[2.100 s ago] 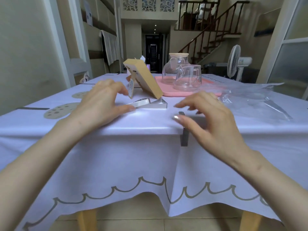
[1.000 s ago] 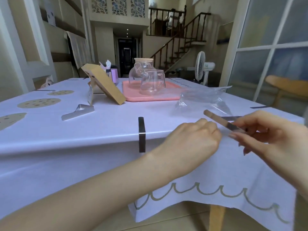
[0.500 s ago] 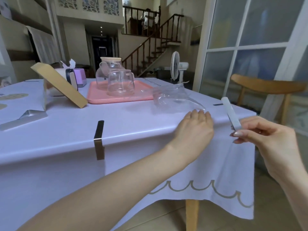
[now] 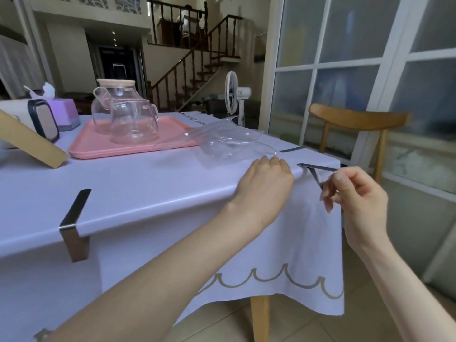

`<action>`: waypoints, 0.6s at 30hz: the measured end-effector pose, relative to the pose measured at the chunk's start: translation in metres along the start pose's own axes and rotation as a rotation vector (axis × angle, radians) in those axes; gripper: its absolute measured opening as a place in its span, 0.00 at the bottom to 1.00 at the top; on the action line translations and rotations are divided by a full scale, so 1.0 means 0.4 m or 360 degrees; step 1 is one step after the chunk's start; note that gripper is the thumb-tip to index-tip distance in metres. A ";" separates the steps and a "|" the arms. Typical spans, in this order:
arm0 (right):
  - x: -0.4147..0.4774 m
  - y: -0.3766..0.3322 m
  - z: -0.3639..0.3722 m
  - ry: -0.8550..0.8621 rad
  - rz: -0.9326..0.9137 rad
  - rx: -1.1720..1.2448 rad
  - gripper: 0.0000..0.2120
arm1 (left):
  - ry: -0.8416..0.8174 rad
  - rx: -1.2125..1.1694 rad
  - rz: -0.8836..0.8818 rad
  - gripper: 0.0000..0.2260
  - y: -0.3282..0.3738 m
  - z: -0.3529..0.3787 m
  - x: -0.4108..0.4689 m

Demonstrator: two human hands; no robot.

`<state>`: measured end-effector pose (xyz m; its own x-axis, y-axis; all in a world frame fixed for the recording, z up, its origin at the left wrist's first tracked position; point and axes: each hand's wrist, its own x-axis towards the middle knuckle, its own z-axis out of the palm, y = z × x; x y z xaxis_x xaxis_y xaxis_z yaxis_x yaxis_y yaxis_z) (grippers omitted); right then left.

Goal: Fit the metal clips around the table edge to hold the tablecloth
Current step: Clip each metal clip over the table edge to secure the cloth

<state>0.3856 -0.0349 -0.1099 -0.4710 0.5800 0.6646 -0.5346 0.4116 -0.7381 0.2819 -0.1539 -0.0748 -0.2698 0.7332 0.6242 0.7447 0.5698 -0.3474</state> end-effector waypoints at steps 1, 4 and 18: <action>0.001 0.001 -0.002 -0.0029 0.0015 0.0033 0.09 | -0.0017 0.0033 0.0025 0.15 -0.001 -0.005 0.000; 0.006 0.004 -0.007 -0.0127 0.0043 0.0082 0.14 | -0.0066 0.0061 0.0022 0.17 -0.003 -0.007 0.012; 0.015 0.021 0.004 -0.0057 0.0200 0.0176 0.13 | -0.0101 -0.0480 0.0074 0.26 0.001 -0.001 0.023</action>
<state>0.3769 -0.0290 -0.1119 -0.5627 0.5958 0.5730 -0.5428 0.2564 -0.7997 0.2802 -0.1470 -0.0689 -0.2620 0.7830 0.5641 0.9021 0.4063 -0.1450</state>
